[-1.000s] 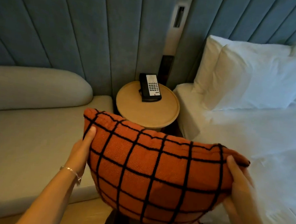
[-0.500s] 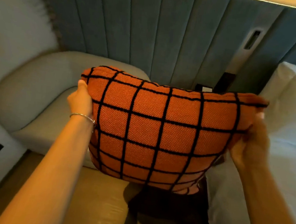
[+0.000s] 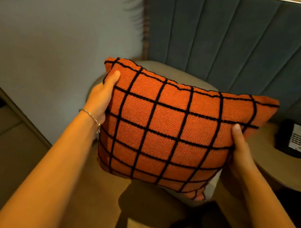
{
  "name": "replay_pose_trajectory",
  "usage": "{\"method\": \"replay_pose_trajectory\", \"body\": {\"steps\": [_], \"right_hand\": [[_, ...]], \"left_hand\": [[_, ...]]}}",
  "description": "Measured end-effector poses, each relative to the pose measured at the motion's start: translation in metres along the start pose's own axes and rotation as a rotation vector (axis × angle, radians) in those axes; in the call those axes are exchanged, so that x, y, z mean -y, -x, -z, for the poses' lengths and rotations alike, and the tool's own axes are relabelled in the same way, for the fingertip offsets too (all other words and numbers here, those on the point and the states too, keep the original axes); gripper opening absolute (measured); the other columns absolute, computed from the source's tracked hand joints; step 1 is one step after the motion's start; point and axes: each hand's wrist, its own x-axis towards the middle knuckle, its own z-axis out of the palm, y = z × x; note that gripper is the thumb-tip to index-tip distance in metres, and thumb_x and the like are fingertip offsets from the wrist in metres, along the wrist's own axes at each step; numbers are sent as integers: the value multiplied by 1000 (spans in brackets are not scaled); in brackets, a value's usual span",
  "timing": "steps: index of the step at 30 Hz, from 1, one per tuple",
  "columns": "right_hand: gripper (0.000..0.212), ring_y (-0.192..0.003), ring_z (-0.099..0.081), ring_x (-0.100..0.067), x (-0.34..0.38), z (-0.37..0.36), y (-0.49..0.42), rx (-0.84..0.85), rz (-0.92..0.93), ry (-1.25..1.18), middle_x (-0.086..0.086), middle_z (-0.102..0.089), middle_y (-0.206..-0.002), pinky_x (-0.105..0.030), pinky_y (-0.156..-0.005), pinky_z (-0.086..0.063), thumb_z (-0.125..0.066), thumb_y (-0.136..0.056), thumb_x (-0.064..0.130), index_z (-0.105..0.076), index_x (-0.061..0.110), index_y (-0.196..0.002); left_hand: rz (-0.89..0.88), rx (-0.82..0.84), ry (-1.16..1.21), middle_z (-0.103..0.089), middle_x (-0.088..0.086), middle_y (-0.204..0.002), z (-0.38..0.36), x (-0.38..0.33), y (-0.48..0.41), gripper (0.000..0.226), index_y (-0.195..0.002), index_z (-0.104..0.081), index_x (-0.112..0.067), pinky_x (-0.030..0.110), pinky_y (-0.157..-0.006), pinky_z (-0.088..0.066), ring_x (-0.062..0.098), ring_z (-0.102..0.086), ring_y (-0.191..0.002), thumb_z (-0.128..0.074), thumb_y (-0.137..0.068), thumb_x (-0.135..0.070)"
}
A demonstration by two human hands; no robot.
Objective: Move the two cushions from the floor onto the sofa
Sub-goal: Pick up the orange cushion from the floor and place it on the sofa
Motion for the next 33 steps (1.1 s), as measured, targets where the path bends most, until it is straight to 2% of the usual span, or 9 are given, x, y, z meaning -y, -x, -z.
{"method": "replay_pose_trajectory", "body": {"steps": [3,6,9,13,17,20,23,30,33], "right_hand": [[99,-120,-53,-18,-8,-32,-18,-26,2,0,-2,-51,-138,-45,-102,-41,-56,-59,75,-36,24,-141],[89,-117,-55,-16,-15,-52,-44,-27,-3,1,-1,-54,-135,-40,-98,-43,-54,-65,70,-39,23,-139],[76,-117,-55,-15,-16,-63,-78,-46,-12,12,-1,-55,-134,-39,-98,-43,-48,-74,61,-40,22,-139],[77,-118,-54,-15,-16,-72,-136,-40,7,41,0,-54,-135,-40,-100,-41,-47,-74,65,-40,24,-138],[61,-114,-55,-9,-8,-86,-192,-36,65,46,9,-56,-127,-36,-95,-43,-45,-79,62,-44,31,-131],[68,-122,-51,-16,-6,-94,-233,-56,96,39,0,-51,-139,-40,-100,-41,-42,-83,55,-35,22,-142],[67,-124,-50,-15,-8,-107,-267,-54,93,36,1,-49,-141,-38,-100,-40,-41,-83,53,-35,23,-142],[63,-118,-53,-10,-35,-136,-337,-165,39,0,6,-54,-133,-42,-100,-40,-43,-82,53,-40,25,-138],[61,-122,-51,-17,-41,-152,-364,-245,39,3,-2,-51,-138,-46,-103,-39,-41,-87,51,-38,21,-141]], "left_hand": [[-58,153,-56,-69,1,-114,24,-5,-28,54,-119,-60,-19,30,-79,-53,18,-67,-99,-70,-72,-43],[-69,223,-58,-70,-1,-113,38,-2,-63,63,-119,-60,-21,30,-79,-53,17,-68,-98,-74,-61,-41],[-47,252,-42,-72,-4,-108,41,4,-99,60,-115,-61,-24,27,-75,-53,14,-70,-95,-78,-60,-38],[-42,290,-12,-75,-10,-96,39,13,-145,58,-114,-61,-22,19,-66,-54,9,-71,-89,-76,-60,-35],[-66,254,8,-72,-5,-108,31,2,-194,57,-117,-60,-22,24,-74,-54,13,-69,-96,-78,-64,-31],[-106,252,8,-71,-7,-107,27,-11,-235,55,-117,-59,-24,24,-75,-54,11,-69,-97,-75,-66,-30],[-117,262,4,-70,-7,-110,24,-18,-279,60,-118,-58,-26,24,-77,-54,10,-68,-99,-77,-62,-32],[-77,420,-46,-73,-13,-104,16,-15,-393,47,-111,-60,-30,22,-75,-54,9,-68,-99,-75,-67,-29],[-74,504,-67,-74,-17,-99,6,-21,-447,42,-107,-60,-32,18,-71,-54,6,-69,-95,-74,-68,-27]]}}
